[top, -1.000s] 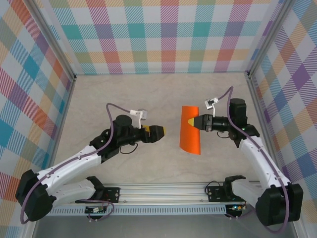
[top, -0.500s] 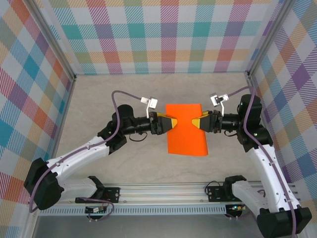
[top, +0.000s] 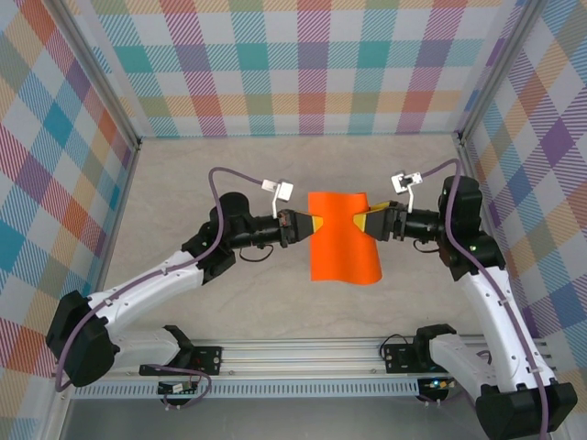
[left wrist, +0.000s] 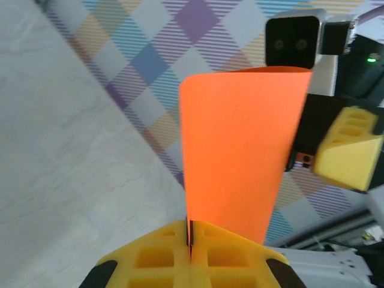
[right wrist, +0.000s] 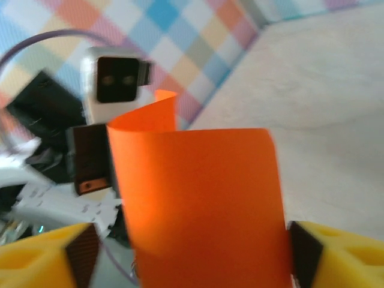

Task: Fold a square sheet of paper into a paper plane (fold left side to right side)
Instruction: Place a square sheet of paper at the center of the table, then first fold in half a square sheet of paper at the center of the table.

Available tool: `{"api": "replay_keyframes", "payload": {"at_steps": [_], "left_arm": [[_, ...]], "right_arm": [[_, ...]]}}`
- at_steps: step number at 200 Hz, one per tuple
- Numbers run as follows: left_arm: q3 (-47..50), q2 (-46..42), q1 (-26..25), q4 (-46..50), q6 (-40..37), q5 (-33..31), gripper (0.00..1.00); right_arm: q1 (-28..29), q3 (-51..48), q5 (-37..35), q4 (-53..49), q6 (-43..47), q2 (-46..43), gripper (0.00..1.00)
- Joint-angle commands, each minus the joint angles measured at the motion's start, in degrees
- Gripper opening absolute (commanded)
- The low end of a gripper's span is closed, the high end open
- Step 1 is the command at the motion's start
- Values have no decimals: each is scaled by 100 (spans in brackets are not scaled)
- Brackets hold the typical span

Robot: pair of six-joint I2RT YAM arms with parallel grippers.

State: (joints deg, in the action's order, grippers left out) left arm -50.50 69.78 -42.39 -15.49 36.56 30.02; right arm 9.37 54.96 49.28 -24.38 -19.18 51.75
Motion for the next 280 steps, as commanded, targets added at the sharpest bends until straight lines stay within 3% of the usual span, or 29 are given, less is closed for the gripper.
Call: {"api": "replay_keyframes", "payload": {"at_steps": [1, 34, 74, 112, 153, 184, 256, 280], "left_arm": [[-317, 187, 278, 1144, -341, -575, 0], [-821, 1017, 845, 2190, -698, -774, 0], [-1990, 2752, 1300, 3498, -1658, -1046, 0], [-2559, 3814, 1554, 3651, -1851, -1122, 0], [-2881, 4092, 1594, 4004, -2052, -1144, 0], [-2981, 4088, 1594, 4250, -2192, -1208, 0], [-3312, 4234, 1594, 4446, -2254, -1027, 0], [-3318, 4205, 1594, 4241, -1930, -492, 26]], "right_arm": [[-14, 94, -1677, -980, 396, 162, 100], [-14, -120, -2538, -1156, 199, 626, 100], [4, -593, -2502, -382, -545, 1449, 100], [111, -455, -1940, 206, -1004, 2662, 100], [542, 80, -1402, 1065, -1361, 4158, 100], [743, 452, -1202, 1820, -1684, 5089, 91], [917, 763, -1508, 1490, -1455, 5898, 83], [944, 654, -1644, 1296, -1356, 5933, 83]]}}
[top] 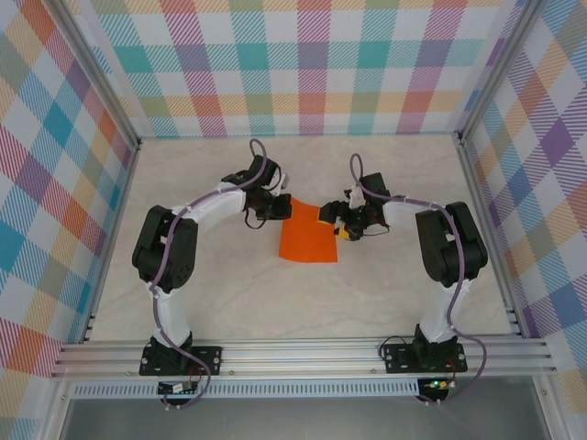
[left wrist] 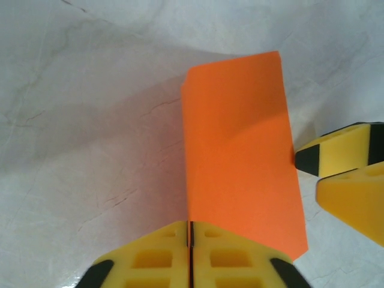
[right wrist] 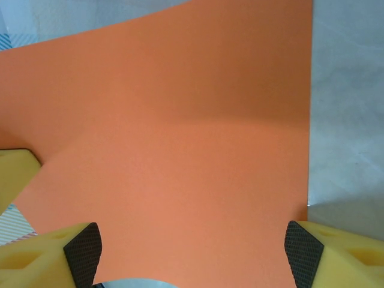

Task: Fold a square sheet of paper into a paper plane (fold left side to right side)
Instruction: First fold in half a square sheet of paper at the center of the table.

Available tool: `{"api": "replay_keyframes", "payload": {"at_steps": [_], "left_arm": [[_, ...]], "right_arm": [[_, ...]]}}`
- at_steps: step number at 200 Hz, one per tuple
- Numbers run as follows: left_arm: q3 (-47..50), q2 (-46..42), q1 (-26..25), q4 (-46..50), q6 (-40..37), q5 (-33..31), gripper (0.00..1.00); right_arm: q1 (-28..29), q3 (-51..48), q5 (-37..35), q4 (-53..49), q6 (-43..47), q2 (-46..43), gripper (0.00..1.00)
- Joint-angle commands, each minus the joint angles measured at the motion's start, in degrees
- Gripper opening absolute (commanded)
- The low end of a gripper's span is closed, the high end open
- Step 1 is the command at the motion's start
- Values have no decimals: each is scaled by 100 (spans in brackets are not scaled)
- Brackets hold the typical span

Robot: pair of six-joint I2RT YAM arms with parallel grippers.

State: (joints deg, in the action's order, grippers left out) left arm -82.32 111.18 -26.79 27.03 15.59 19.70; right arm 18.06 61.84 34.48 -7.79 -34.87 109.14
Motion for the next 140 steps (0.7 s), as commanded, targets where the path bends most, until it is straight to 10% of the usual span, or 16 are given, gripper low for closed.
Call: {"api": "replay_keyframes", "payload": {"at_steps": [1, 42, 140], "left_arm": [[-135, 64, 33, -20, 182, 572, 27], [-91, 72, -98, -722, 953, 1407, 51], [-237, 629, -278, -1743, 1858, 1840, 59]], "right_arm": [[74, -38, -167, -367, 215, 194, 83], [83, -352, -185, -126, 94, 230, 83], [83, -410, -256, -53, 42, 360, 83]]}}
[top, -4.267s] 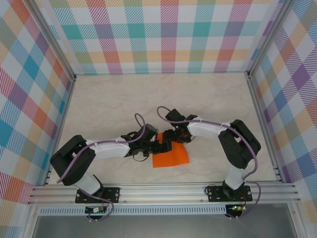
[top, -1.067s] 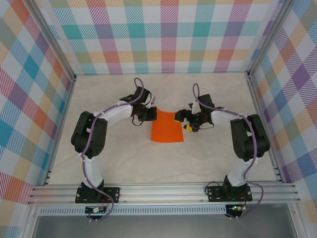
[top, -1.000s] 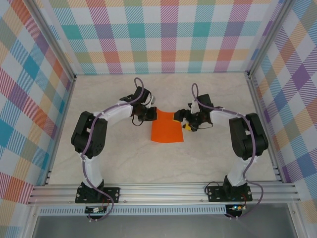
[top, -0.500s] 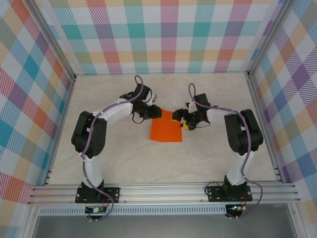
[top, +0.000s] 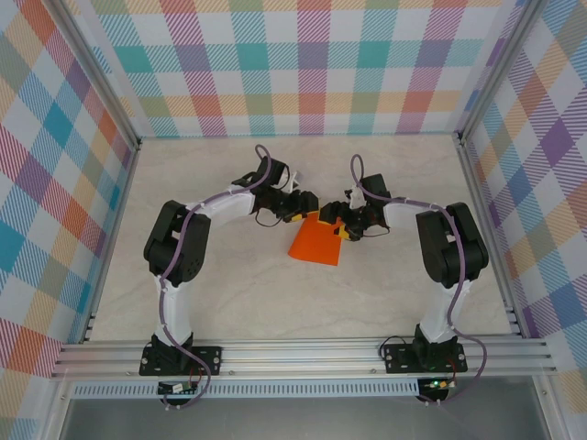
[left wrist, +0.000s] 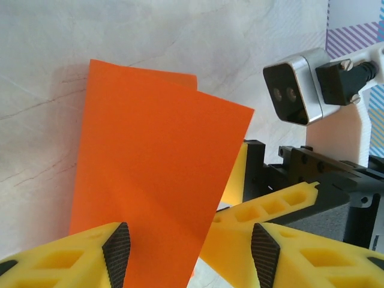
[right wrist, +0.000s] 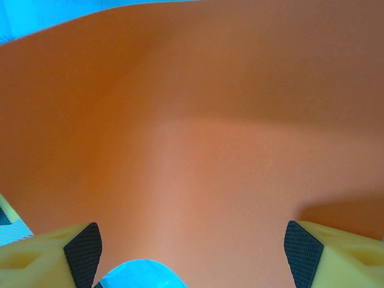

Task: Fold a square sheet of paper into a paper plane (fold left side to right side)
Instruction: First fold in half a square sheet of paper at the center of the table.

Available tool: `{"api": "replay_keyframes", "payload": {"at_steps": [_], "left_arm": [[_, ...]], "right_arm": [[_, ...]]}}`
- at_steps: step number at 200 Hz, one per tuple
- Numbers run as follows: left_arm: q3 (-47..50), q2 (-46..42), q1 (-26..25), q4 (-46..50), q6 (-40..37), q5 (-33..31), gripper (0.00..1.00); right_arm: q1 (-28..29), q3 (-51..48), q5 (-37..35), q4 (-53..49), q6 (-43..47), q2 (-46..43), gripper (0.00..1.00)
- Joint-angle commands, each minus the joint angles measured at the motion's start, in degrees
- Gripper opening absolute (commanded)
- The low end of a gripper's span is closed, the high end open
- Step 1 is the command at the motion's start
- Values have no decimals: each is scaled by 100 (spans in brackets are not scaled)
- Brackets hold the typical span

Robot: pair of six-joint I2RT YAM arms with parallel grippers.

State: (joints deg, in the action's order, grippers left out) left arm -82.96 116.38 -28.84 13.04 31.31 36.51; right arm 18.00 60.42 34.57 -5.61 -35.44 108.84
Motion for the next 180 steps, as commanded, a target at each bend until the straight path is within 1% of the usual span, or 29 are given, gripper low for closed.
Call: {"api": "replay_keyframes", "payload": {"at_steps": [1, 39, 59, 96, 135, 180], "left_arm": [[-175, 111, -75, -349, 292, 157, 59], [-157, 115, -78, -319, 316, -18, 56], [-143, 186, -78, -469, 478, 34, 53], [-146, 291, -78, -681, 732, 10, 53], [-137, 347, -78, -862, 926, 51, 53], [-125, 443, -78, -987, 1083, 30, 47]], "right_arm": [[90, -268, -270, -277, 99, 392, 83], [90, -246, -371, -341, 133, 329, 83], [90, -250, -268, -200, 133, 230, 83], [36, -226, -63, 28, 52, 299, 83], [-24, -345, 8, 268, 29, 0, 83], [-139, -356, 206, 365, 80, -309, 84]]}}
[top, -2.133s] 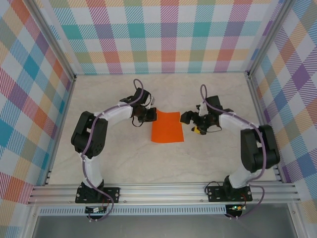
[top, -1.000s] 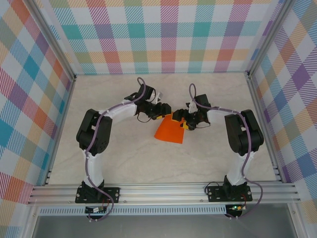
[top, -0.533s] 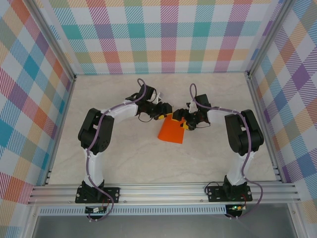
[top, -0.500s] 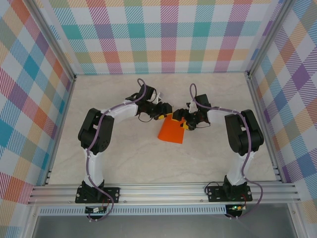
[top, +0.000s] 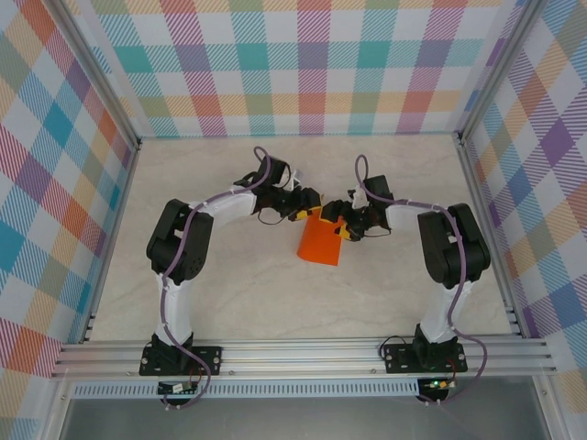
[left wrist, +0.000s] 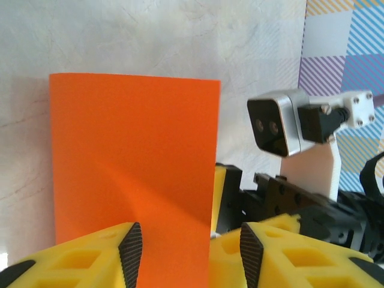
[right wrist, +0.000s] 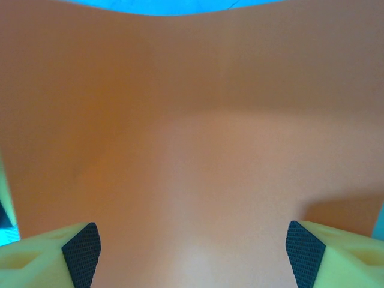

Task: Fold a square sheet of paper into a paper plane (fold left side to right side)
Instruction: First fold in half a square sheet of paper at the center of the table.

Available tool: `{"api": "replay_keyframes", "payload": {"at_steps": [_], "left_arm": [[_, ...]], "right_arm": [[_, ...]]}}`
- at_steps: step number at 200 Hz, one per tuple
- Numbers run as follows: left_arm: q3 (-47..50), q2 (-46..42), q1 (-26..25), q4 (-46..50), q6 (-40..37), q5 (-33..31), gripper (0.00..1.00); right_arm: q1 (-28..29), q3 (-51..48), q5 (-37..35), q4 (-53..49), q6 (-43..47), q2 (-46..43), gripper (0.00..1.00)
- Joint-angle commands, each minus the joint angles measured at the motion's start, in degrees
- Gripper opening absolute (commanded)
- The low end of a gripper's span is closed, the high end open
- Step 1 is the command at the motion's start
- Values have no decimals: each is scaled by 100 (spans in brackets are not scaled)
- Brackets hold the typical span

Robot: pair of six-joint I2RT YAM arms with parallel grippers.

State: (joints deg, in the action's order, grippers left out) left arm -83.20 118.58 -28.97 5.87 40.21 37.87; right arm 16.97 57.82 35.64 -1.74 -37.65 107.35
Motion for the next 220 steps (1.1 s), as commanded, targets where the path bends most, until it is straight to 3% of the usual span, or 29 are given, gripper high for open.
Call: {"api": "replay_keyframes", "payload": {"at_steps": [1, 26, 126, 172, 220], "left_arm": [[-101, 224, -65, -279, 196, -109, 47], [-91, 278, -65, -395, 307, -115, 38], [5, 251, -60, -410, 301, -161, 28], [54, 234, -65, -433, 301, -152, 24], [110, 210, -65, -440, 284, -131, 19]], "right_arm": [[-36, -92, 100, -25, 301, -161, 84], [-45, -44, 189, -11, 285, -146, 84], [-517, -234, 627, 36, -124, -977, 84], [-382, 182, 886, 180, -450, -294, 54], [-229, 542, 1067, 258, -497, 221, 47]]}}
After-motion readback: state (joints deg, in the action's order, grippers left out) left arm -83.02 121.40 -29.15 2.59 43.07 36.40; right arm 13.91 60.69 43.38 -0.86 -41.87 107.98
